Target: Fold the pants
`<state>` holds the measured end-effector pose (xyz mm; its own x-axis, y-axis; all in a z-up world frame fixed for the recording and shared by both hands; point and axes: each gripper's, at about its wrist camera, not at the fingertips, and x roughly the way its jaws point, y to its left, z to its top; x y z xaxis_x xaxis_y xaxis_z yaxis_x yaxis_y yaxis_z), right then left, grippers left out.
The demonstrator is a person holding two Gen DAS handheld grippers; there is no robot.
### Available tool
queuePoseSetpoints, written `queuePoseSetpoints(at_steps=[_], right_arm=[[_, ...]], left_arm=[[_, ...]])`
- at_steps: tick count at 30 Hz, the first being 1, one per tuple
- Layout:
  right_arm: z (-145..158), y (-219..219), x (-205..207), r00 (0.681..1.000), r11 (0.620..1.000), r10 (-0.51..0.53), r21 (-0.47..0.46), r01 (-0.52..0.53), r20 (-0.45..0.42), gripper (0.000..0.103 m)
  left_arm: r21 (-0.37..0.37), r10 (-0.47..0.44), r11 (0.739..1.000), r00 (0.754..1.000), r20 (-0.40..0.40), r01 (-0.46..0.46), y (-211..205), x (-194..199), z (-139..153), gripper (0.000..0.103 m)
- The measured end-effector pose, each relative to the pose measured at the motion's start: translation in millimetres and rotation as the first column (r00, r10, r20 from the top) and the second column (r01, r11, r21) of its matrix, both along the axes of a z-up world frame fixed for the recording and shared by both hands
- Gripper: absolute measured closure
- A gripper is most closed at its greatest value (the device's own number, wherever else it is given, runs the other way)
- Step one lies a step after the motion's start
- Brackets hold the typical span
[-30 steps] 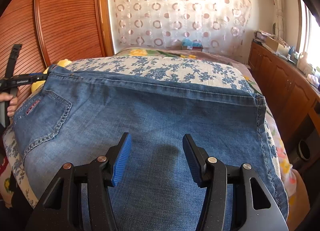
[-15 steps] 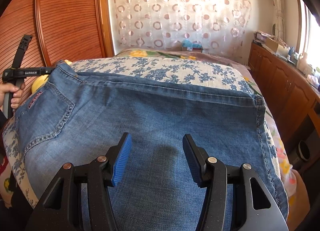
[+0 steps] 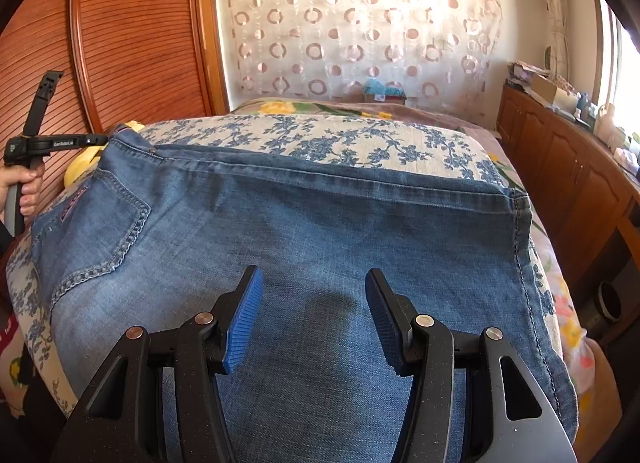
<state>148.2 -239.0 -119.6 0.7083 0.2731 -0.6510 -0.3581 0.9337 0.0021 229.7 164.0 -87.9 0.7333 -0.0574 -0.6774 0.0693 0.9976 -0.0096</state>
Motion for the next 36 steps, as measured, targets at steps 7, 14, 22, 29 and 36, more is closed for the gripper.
queuePoseSetpoints(at_steps=[7, 14, 22, 29, 36], right_arm=[[1, -1, 0, 1.000, 1.000, 0.000, 0.000, 0.000, -0.003, 0.049], [1, -1, 0, 1.000, 1.000, 0.000, 0.000, 0.000, -0.002, 0.049], [-1, -1, 0, 1.000, 1.000, 0.003, 0.006, -0.003, -0.001, 0.049], [-2, -1, -1, 1.000, 1.000, 0.002, 0.009, -0.002, 0.001, 0.049], [-2, -2, -1, 1.000, 1.000, 0.001, 0.009, -0.001, 0.002, 0.049]], left_arm=[[-0.061, -0.022, 0.998, 1.000, 0.012, 0.023, 3, 6, 4, 0.061], [-0.081, -0.048, 0.996, 0.997, -0.052, 0.044, -11, 31, -7, 0.057], [-0.038, -0.036, 0.999, 0.988, -0.149, 0.031, -18, 41, -34, 0.049], [-0.046, -0.048, 0.998, 0.986, -0.158, 0.041, -17, 35, -39, 0.050], [-0.043, -0.076, 0.997, 0.982, -0.172, 0.069, -19, 25, -40, 0.077]])
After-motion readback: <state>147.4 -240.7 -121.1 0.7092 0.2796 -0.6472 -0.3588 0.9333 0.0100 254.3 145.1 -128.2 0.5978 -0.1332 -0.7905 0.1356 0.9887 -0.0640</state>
